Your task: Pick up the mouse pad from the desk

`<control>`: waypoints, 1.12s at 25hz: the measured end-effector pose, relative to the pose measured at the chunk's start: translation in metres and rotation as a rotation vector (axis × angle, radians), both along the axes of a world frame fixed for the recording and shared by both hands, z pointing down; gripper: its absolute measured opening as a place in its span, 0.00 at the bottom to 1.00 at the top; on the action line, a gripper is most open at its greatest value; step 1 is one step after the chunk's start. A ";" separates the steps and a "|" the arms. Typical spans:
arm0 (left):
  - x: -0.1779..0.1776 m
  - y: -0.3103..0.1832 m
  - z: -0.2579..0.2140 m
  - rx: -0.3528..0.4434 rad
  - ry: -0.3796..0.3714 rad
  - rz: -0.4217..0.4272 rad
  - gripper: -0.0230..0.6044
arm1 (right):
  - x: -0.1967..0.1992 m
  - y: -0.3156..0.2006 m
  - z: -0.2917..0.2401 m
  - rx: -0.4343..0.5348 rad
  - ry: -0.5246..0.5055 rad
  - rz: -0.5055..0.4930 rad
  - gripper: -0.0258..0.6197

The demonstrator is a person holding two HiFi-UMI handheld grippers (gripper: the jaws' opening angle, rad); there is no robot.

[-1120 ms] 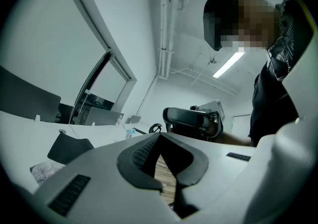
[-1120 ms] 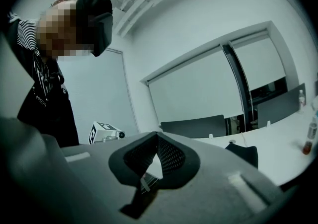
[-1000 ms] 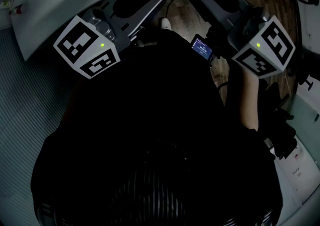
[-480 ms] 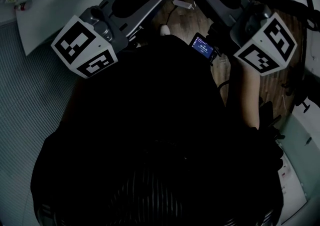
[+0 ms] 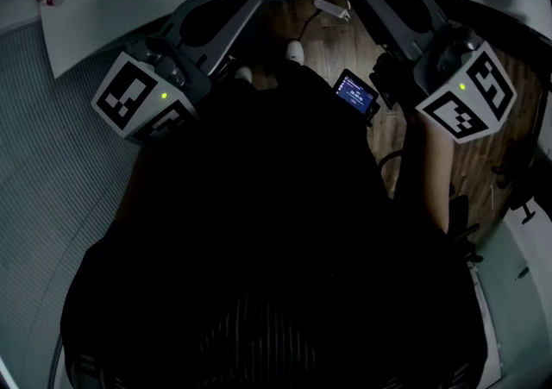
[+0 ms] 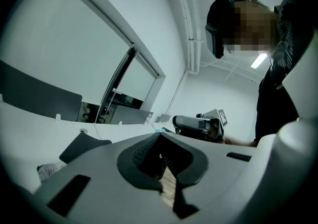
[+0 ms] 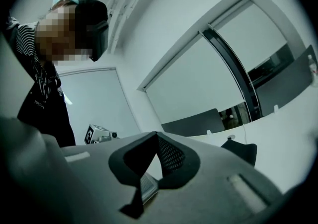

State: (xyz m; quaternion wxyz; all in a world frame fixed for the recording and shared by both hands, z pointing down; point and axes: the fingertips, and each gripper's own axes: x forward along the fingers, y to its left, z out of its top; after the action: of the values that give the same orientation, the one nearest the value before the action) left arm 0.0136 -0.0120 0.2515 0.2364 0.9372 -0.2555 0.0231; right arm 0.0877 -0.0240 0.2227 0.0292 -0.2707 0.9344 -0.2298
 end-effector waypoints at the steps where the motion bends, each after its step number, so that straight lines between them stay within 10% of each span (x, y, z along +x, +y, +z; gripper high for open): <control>1: 0.001 -0.002 0.005 -0.010 -0.006 -0.011 0.05 | 0.007 -0.003 0.007 -0.014 -0.013 0.004 0.04; 10: -0.001 -0.005 0.024 -0.055 -0.051 -0.016 0.05 | 0.009 -0.021 0.027 -0.049 -0.062 -0.015 0.04; 28: -0.005 -0.052 -0.020 0.060 0.111 0.176 0.05 | -0.025 -0.031 -0.031 0.051 0.141 0.138 0.04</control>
State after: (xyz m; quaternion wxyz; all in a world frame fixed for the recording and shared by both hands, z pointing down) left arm 0.0083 -0.0642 0.2310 0.2190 0.9625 -0.1592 -0.0159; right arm 0.0623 -0.0546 0.1919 -0.0142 -0.3492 0.9188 -0.1837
